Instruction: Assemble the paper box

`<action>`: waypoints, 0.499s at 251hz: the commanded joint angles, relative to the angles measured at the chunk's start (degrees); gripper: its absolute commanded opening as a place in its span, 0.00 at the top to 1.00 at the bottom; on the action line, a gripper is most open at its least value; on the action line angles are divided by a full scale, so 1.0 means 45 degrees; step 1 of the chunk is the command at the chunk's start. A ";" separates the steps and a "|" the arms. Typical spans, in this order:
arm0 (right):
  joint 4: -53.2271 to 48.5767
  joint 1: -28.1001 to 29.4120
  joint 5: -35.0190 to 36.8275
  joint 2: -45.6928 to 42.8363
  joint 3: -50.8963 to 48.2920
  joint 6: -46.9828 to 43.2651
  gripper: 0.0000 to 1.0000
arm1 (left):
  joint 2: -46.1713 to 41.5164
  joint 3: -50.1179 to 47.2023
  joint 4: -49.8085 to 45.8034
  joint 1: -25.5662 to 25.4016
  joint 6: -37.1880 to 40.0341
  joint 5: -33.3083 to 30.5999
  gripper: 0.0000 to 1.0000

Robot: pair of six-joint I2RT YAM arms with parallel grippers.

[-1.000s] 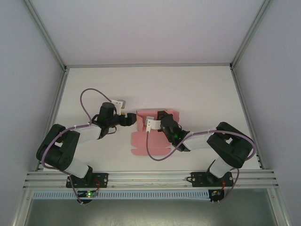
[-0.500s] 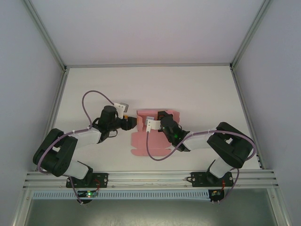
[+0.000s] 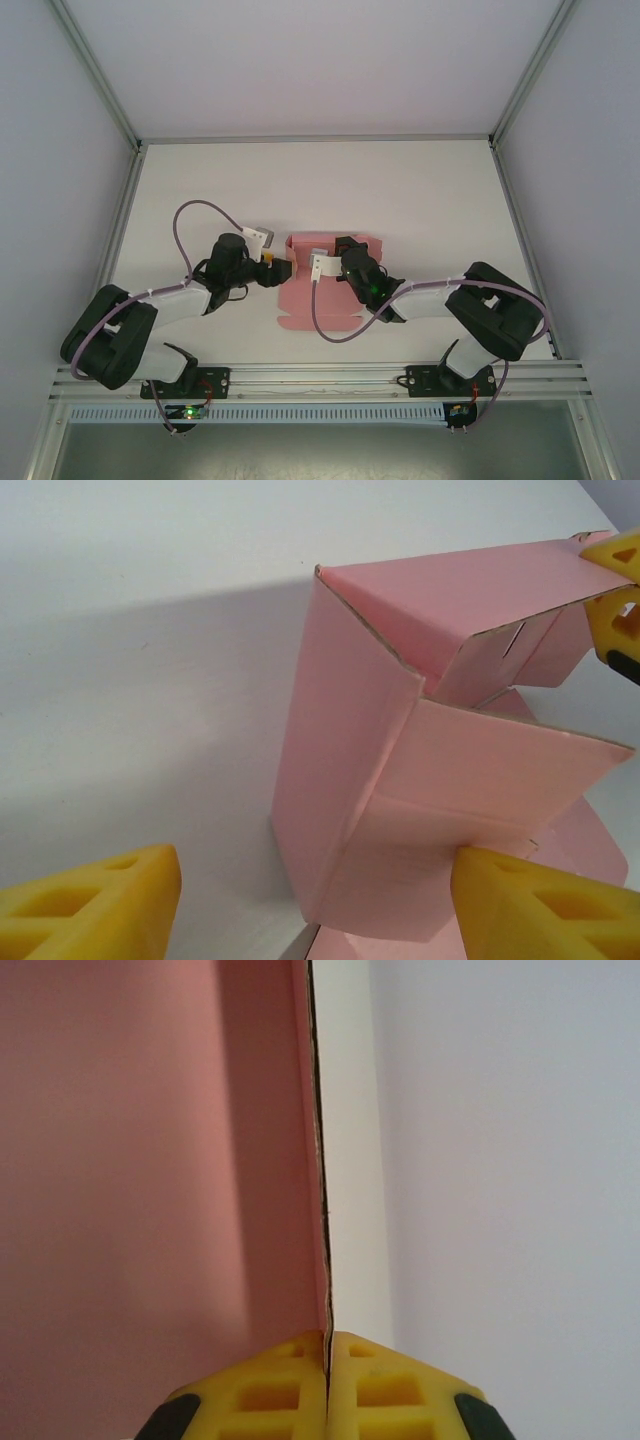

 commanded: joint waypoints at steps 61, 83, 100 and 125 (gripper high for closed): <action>-0.0389 0.0383 -0.0231 -0.0530 -0.0317 0.0172 1.00 | 0.1118 0.0730 0.1297 -0.0116 0.0697 0.0390 0.35; -0.0413 0.0541 -0.0173 -0.0690 -0.0468 0.0238 1.00 | 0.1102 0.0470 0.1700 -0.0241 0.0888 0.0351 0.34; -0.0452 0.0657 -0.0119 -0.0837 -0.0554 0.0321 1.00 | 0.1010 0.0158 0.2082 -0.0403 0.1030 -0.0135 0.34; -0.0811 0.0894 0.0034 -0.0965 -0.0653 0.0526 1.00 | 0.0852 -0.0218 0.2518 -0.0720 0.1174 -0.1007 0.35</action>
